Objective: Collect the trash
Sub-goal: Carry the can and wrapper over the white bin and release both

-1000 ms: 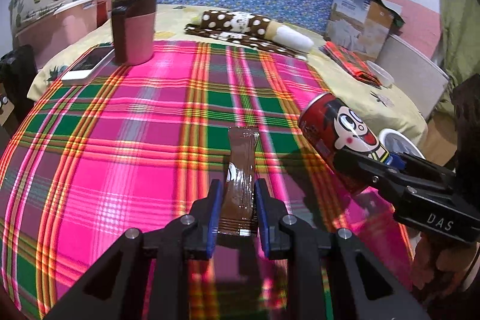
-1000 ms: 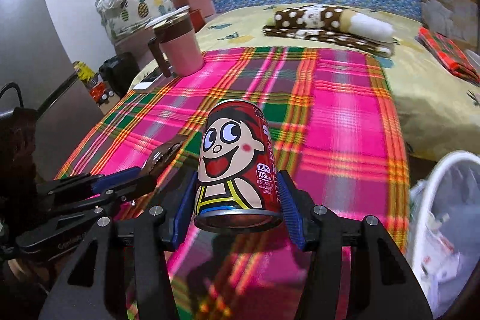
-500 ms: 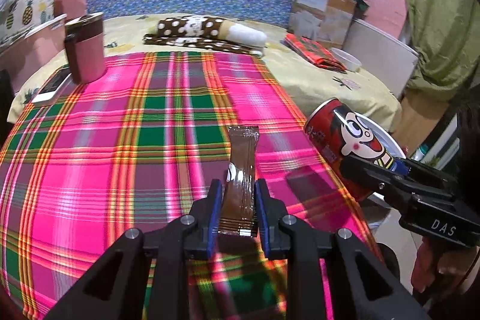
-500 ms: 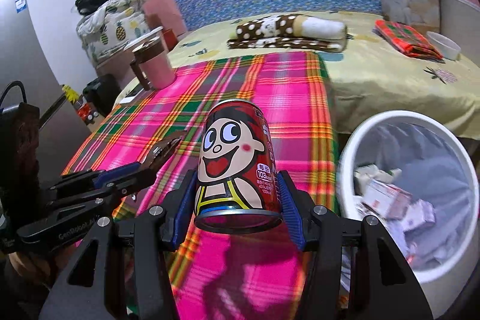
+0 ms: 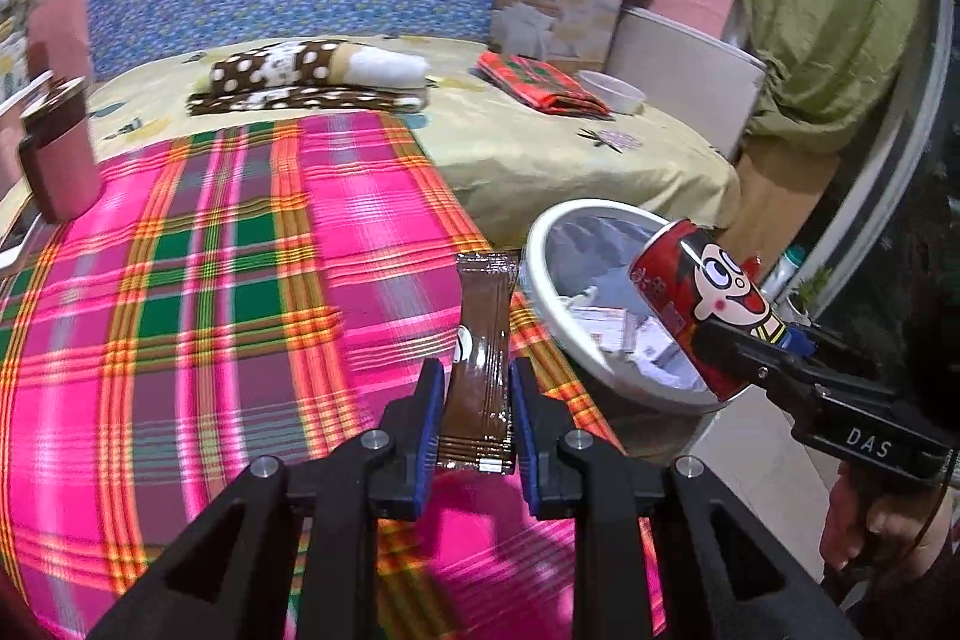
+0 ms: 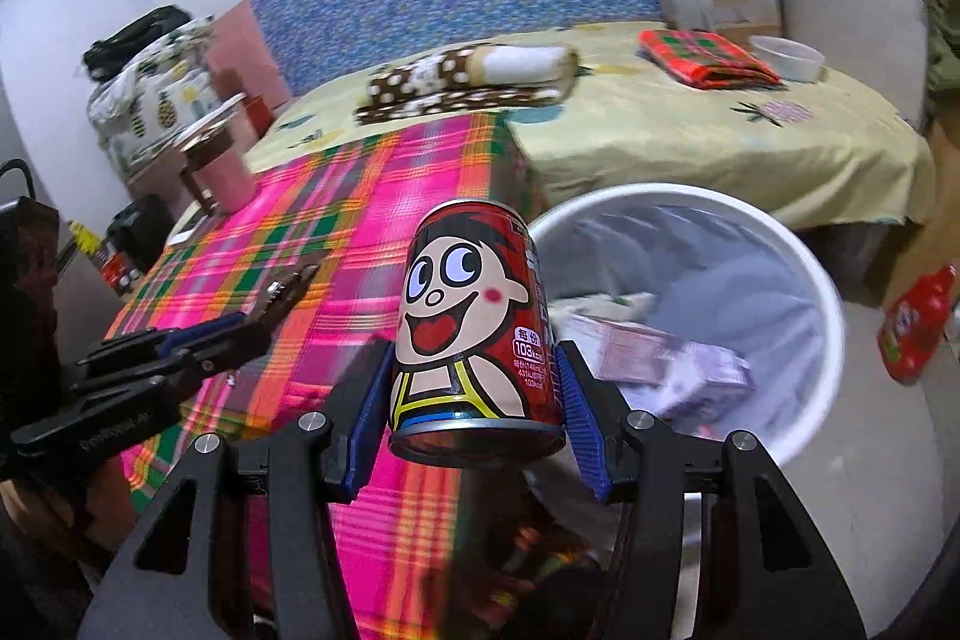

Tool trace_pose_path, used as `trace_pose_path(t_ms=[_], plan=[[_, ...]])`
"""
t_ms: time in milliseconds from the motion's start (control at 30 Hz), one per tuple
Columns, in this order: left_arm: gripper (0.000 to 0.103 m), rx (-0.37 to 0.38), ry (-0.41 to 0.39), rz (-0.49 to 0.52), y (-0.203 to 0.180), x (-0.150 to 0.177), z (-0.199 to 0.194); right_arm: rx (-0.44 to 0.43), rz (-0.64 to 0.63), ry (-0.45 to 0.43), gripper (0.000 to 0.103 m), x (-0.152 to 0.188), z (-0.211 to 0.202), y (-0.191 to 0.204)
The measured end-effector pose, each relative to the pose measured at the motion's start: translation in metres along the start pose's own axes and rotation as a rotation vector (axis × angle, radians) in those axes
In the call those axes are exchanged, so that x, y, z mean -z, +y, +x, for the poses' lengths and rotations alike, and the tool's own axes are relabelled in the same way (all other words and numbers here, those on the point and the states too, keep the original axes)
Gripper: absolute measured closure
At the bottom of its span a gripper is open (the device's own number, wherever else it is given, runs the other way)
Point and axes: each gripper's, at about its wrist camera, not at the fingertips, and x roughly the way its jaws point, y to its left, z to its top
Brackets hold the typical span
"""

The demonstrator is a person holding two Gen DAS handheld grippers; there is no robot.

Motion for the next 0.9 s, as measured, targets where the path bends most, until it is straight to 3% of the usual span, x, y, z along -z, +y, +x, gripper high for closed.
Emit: trace_pose_path(t_ms=[400,900], plan=[[0.080,0.071,0.045,0.085,-0.047,-0.012,0.036,0.108,0.095,0.020,0.048,0.009,-0.003,-0.049],[0.080,0.129,0.112,0.154,-0.084,-0.016,0.079,0.195,0.135,0.087,0.048,0.015,0.005,-0.079]])
